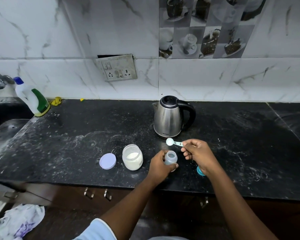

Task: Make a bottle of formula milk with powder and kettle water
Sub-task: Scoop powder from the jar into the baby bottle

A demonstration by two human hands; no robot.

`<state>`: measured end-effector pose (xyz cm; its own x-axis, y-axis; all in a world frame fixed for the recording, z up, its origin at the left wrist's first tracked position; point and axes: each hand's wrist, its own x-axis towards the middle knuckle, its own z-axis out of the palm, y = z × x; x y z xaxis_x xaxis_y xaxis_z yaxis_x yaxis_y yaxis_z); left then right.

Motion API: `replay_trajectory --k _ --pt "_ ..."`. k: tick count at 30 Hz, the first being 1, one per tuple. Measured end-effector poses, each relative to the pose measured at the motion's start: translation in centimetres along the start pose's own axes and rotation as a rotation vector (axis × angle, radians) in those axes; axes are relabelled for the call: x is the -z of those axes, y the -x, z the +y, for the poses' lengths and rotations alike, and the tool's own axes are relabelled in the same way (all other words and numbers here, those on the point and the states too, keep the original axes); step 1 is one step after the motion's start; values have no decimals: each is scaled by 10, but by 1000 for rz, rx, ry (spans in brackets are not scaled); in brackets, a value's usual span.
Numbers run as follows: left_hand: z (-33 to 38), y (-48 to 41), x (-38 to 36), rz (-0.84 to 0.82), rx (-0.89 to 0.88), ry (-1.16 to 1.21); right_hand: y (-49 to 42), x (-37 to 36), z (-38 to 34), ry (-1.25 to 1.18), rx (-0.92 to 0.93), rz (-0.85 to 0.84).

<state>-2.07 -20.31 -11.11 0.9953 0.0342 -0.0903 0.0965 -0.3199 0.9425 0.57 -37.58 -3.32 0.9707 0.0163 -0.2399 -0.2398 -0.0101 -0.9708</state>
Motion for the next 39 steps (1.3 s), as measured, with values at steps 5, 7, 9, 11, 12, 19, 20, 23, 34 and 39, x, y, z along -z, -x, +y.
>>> replay_trajectory --k 5,7,9,11,12,19,20,23,34,39 --pt "-2 2 1 -10 -3 -14 -4 -32 -11 151 106 -127" --pt "-1 2 2 -14 0 -24 -10 -49 -13 252 150 -155" --pt "2 3 4 -27 17 -41 -16 -67 -13 302 156 -183" --pt "4 6 5 -44 31 -55 -23 -86 -12 336 157 -202" --pt "6 8 6 -45 25 -77 -25 -94 -13 363 158 -203" --pt "8 11 9 -64 11 -190 -35 -138 -6 524 179 -208" --pt "10 11 10 -72 -22 -192 -35 -142 -6 531 178 -216" --pt "12 10 7 -88 -59 -203 -33 -147 -10 577 197 -222" --pt "-8 0 5 -44 -34 -68 -46 -63 -20 351 194 30" --pt "-11 -1 2 -49 -49 -47 -64 -14 -11 255 170 249"
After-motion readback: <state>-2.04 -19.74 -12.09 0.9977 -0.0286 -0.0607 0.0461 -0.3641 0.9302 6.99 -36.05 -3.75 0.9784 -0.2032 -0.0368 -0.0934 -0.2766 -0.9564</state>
